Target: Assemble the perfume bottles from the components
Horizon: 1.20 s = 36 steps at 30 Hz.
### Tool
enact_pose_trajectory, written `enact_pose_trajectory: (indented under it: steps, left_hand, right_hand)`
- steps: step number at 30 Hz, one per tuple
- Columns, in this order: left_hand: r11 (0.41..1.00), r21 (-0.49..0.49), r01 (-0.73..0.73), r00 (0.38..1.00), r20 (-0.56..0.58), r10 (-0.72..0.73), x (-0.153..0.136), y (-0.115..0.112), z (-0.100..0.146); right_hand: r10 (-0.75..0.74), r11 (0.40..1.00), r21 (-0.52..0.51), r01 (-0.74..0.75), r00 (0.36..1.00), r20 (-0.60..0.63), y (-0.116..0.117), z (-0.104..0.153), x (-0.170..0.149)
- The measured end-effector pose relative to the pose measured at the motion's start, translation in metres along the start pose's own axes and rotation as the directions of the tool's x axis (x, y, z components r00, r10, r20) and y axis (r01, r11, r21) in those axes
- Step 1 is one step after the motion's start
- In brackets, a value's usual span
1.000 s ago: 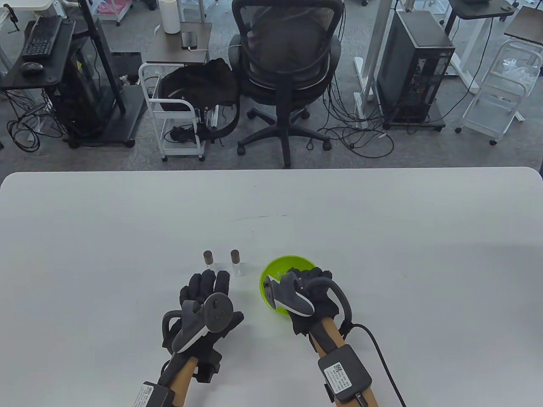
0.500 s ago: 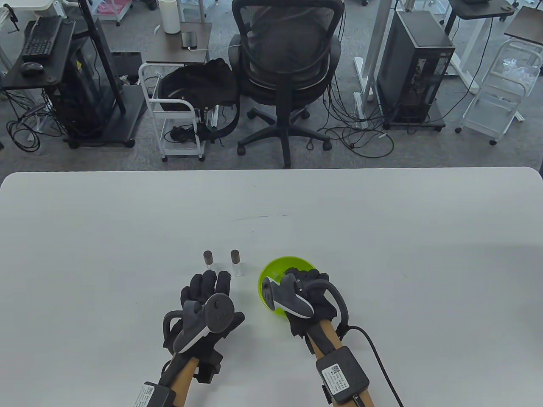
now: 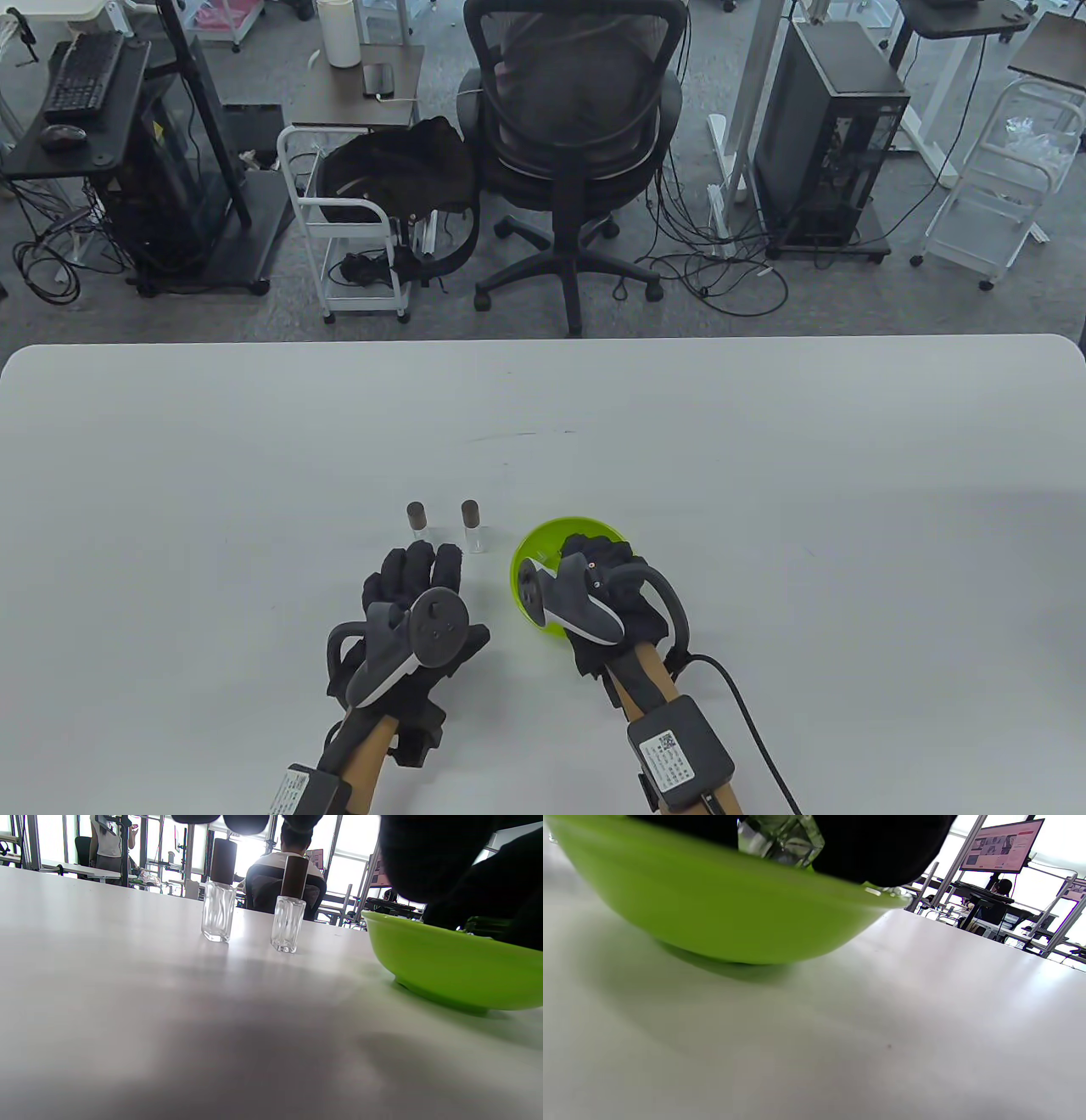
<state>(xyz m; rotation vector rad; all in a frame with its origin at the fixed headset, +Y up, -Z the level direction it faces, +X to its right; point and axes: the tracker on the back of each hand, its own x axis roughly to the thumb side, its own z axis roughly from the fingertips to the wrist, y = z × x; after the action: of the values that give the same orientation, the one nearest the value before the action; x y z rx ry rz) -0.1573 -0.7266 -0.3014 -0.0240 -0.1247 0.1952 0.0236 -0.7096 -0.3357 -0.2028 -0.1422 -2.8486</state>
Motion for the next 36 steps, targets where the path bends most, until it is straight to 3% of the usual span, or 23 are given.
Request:
enact_pose_trajectory:
  steps: [15, 22, 26, 31, 36]
  left_hand:
    - [1.000, 0.000, -0.004, 1.000, 0.006, 0.004, 0.000, -0.001, 0.000]
    - [1.000, -0.004, -0.003, 1.000, 0.006, 0.003, 0.000, -0.001, -0.001]
    - [1.000, -0.005, -0.005, 1.000, 0.004, 0.005, 0.000, -0.001, -0.001]
    - [1.000, -0.005, -0.005, 1.000, 0.006, 0.005, 0.001, -0.001, -0.001]
    - [1.000, -0.009, 0.002, 1.000, 0.008, -0.002, 0.002, -0.002, -0.001]
  right_hand:
    - [0.121, 0.992, -0.031, -0.120, 0.992, 0.026, -0.002, 0.001, -0.003]
    - [0.118, 0.992, 0.036, -0.121, 0.990, 0.082, -0.004, 0.002, -0.007]
    - [0.076, 0.996, -0.057, -0.070, 0.993, 0.096, -0.015, 0.010, -0.018]
    - [0.015, 0.975, -0.222, 0.008, 0.994, 0.104, -0.025, 0.035, -0.059]
    - [-0.056, 0.950, -0.304, 0.077, 0.995, 0.077, -0.018, 0.060, -0.093]
